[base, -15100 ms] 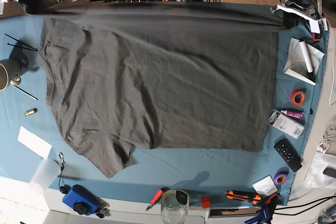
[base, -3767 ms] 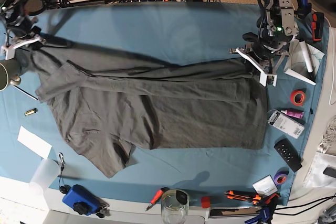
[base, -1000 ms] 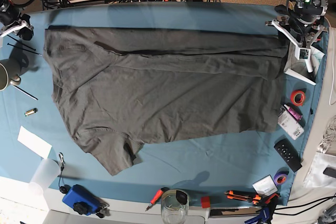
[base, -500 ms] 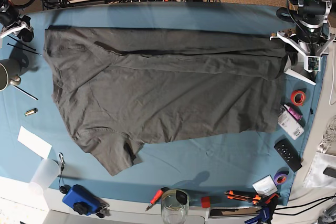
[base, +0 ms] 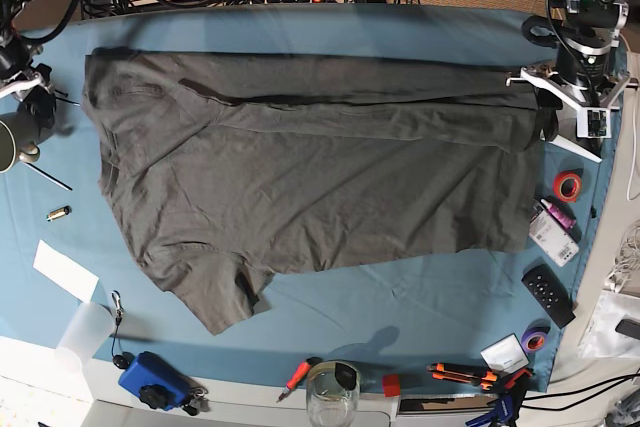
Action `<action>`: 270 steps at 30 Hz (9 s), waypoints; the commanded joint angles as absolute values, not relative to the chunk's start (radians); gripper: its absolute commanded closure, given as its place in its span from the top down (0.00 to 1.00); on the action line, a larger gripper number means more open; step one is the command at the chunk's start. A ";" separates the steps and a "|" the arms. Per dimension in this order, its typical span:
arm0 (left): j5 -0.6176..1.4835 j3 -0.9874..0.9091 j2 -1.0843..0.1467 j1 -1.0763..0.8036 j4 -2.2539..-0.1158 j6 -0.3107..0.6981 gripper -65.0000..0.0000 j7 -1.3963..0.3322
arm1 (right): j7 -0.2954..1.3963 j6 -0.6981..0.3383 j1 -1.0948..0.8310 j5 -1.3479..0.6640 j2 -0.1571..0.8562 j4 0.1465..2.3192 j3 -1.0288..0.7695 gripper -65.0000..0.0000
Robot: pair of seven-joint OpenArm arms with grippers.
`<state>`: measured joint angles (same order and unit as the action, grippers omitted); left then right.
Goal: Fold the T-shirt properly
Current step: 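Move the right gripper to the sleeve corner of the shirt, then grasp the sleeve corner with the right gripper and drag it inward, then move the left gripper to the shirt's side edge and grasp it, then grasp the shirt's side edge with the right gripper near the hem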
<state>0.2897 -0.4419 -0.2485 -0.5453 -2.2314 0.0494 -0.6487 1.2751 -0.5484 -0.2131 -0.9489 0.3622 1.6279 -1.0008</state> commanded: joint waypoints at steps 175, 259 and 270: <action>0.420 -0.447 -0.239 -0.387 -2.088 0.178 0.32 -0.627 | 1.146 -0.489 0.258 -0.710 0.477 1.448 -0.451 0.33; 0.109 -0.231 -0.280 0.302 -1.191 0.183 0.27 -0.636 | 1.112 -0.571 0.513 -0.601 0.398 0.855 -0.449 0.33; 0.114 -0.231 -0.280 0.302 -1.191 0.185 0.27 -0.647 | 0.969 -0.456 0.519 -0.466 0.358 0.855 -0.261 0.33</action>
